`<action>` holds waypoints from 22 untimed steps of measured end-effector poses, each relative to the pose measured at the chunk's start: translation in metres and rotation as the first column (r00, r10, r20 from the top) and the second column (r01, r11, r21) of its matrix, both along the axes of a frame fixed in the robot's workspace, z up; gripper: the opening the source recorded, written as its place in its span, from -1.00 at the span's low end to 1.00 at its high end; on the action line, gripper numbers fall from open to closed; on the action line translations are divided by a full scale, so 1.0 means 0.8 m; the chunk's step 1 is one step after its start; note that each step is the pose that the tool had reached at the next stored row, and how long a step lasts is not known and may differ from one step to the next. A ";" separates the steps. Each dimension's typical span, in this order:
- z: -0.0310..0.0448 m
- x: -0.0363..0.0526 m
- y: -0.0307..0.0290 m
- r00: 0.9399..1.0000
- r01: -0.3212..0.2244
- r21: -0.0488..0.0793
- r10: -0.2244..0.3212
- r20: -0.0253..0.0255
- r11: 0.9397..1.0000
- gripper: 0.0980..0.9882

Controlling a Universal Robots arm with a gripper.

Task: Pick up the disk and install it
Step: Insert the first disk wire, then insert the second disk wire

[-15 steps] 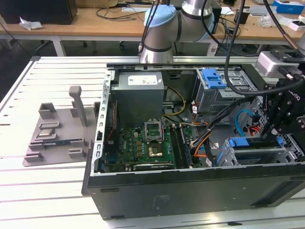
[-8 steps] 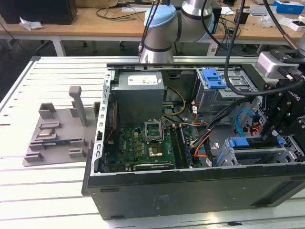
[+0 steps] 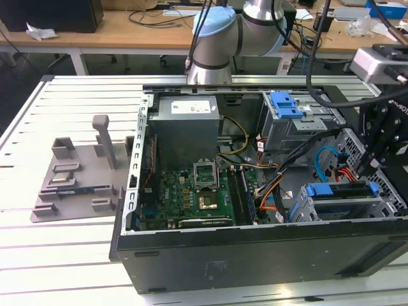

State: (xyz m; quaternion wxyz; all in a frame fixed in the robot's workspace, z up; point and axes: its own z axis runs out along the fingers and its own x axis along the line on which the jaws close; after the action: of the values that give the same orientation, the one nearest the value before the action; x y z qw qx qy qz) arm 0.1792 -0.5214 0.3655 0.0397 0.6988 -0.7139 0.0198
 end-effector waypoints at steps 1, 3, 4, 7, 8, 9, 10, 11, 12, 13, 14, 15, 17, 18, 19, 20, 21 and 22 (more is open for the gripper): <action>0.0031 0.000 0.0002 1.000 0.000 0.000 0.000 0.000 1.000 -0.99; 0.0123 0.000 0.0007 1.000 0.000 0.000 0.000 0.000 1.000 -0.98; 0.0141 0.000 0.0006 1.000 0.000 0.000 0.000 0.000 1.000 -0.98; 0.0154 0.000 0.0006 1.000 0.000 0.000 0.000 0.000 1.000 -0.98; 0.0155 0.000 0.0007 1.000 0.000 0.000 0.000 0.000 1.000 -0.98; 0.0157 0.000 0.0006 1.000 0.000 0.000 0.000 0.000 1.000 -0.98; 0.0157 0.000 0.0006 1.000 0.000 0.000 0.000 0.000 1.000 -0.98; 0.0157 0.000 0.0006 1.000 0.000 0.000 0.000 0.000 1.000 -0.98; 0.0157 0.000 0.0006 1.000 0.000 0.000 0.000 0.000 1.000 -0.98; 0.0157 0.000 0.0006 1.000 0.000 0.000 0.000 0.000 1.000 -0.98; 0.0157 0.000 0.0006 1.000 0.000 0.000 0.000 0.000 1.000 -0.98; 0.0157 0.000 0.0006 1.000 0.000 0.000 0.000 0.000 1.000 -0.98; 0.0158 0.000 0.0006 1.000 0.000 0.000 0.000 0.000 1.000 -0.98; 0.0158 0.000 0.0006 1.000 0.000 0.000 0.000 0.000 1.000 -0.98; 0.0158 0.000 0.0006 1.000 0.000 0.000 0.000 0.000 1.000 -0.96; 0.0158 0.000 0.0007 1.000 0.000 0.000 0.000 0.000 1.000 -0.69; 0.0158 0.000 0.0006 1.000 0.000 0.000 0.000 0.000 1.000 -0.69; 0.0159 0.000 0.0007 1.000 0.000 0.000 0.000 0.000 1.000 -0.54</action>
State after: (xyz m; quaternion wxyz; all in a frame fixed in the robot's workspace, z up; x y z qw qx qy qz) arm 0.1793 -0.5208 0.3782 0.0398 0.6988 -0.7139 0.0199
